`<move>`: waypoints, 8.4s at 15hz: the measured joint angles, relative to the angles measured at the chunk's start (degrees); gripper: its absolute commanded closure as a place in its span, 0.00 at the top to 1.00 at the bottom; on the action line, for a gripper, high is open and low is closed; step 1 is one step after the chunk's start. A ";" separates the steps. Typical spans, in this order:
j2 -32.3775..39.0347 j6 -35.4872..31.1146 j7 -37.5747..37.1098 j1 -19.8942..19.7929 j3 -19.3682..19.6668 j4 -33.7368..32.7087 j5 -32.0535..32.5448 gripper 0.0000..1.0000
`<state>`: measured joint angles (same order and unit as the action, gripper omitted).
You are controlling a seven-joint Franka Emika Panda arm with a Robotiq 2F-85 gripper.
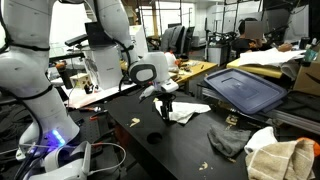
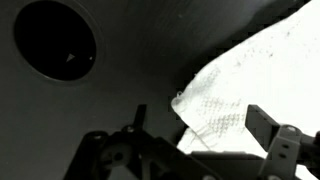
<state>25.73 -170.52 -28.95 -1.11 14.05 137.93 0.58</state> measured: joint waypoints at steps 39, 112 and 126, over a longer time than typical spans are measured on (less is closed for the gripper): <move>-17.23 27.36 -12.46 14.40 -9.55 -12.00 26.96 0.37; -4.60 23.94 -0.87 15.18 -13.93 -26.76 -3.52 0.02; -5.33 19.50 -5.98 17.09 -9.77 -22.70 1.86 0.71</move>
<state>20.40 -151.03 -34.93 15.98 4.28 115.23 2.44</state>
